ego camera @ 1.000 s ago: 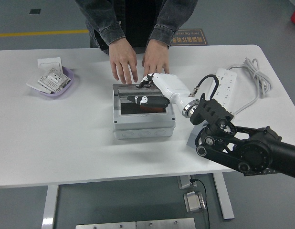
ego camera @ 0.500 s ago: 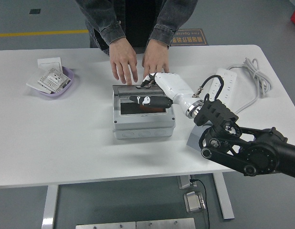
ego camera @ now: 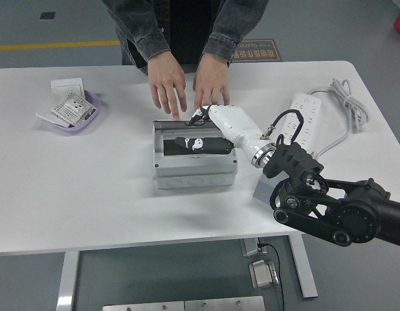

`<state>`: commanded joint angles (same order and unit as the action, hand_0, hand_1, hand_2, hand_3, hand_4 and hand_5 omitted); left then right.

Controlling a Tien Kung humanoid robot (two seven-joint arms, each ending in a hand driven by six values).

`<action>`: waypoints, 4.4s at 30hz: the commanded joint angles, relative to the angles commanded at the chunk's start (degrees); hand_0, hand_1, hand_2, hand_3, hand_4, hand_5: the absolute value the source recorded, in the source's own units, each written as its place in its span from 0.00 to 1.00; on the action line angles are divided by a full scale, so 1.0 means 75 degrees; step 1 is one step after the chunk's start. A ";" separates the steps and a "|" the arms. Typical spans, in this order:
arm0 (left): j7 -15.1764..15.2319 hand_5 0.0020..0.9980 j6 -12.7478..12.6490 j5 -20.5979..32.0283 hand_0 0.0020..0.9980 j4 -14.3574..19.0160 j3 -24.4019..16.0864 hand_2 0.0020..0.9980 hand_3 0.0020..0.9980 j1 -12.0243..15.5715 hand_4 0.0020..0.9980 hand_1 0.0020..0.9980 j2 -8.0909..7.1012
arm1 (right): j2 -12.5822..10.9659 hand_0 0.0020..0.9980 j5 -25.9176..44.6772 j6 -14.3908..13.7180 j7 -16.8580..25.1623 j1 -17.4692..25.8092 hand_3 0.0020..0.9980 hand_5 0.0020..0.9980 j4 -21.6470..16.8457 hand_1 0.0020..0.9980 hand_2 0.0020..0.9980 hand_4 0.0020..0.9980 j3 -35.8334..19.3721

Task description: Pick up the cylinder from the cube,place it in the box,flap close box

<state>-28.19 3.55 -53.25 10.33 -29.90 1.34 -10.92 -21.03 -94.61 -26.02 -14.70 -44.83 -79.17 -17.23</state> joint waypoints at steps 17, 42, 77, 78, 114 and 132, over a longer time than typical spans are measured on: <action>0.0028 0.00 0.0012 0.0112 0.66 0.0030 0.0224 0.58 0.59 0.0012 0.53 0.67 0.0014 | -0.0330 0.61 0.0008 -0.0110 -0.0037 0.0397 0.69 0.84 -0.0439 0.66 0.70 0.93 0.0012; 0.0127 0.00 0.0003 0.0378 0.65 0.0060 0.0545 0.56 0.57 0.0047 0.43 0.63 0.0037 | -0.0580 0.62 0.0264 -0.0271 0.0077 0.0818 0.68 0.83 -0.0641 0.66 0.70 0.91 -0.0189; 0.0009 0.00 0.0038 0.0089 0.63 -0.0002 0.0066 0.55 0.56 0.0150 0.38 0.60 0.0068 | -0.0437 0.63 0.5141 -0.0027 0.4061 0.5049 0.67 0.87 -0.0628 0.63 0.68 0.94 -0.6478; 0.0009 0.00 0.0038 0.0095 0.63 -0.0002 0.0063 0.55 0.56 0.0152 0.38 0.60 0.0071 | -0.0417 0.63 0.5382 0.0104 0.4134 0.5105 0.69 0.91 -0.0650 0.65 0.69 0.99 -0.6647; -0.0062 0.00 0.0026 -0.0232 0.66 -0.0002 -0.0509 0.57 0.58 0.0145 0.47 0.63 -0.0078 | -0.0397 0.94 0.6530 0.0312 0.4000 0.5454 0.94 0.41 -0.0973 0.87 0.89 0.92 -0.7758; 0.0508 0.09 -0.0471 0.0255 0.65 -0.0002 -0.0408 0.58 0.59 0.0305 0.57 0.68 -0.0294 | -0.0322 0.93 0.6678 0.0123 0.4214 0.5539 0.81 0.55 -0.0787 0.84 0.82 0.93 -0.7609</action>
<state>-24.37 0.02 -51.33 10.31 -32.96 3.63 -13.12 -23.45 -44.53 -25.10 16.91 -3.29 -85.08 -74.29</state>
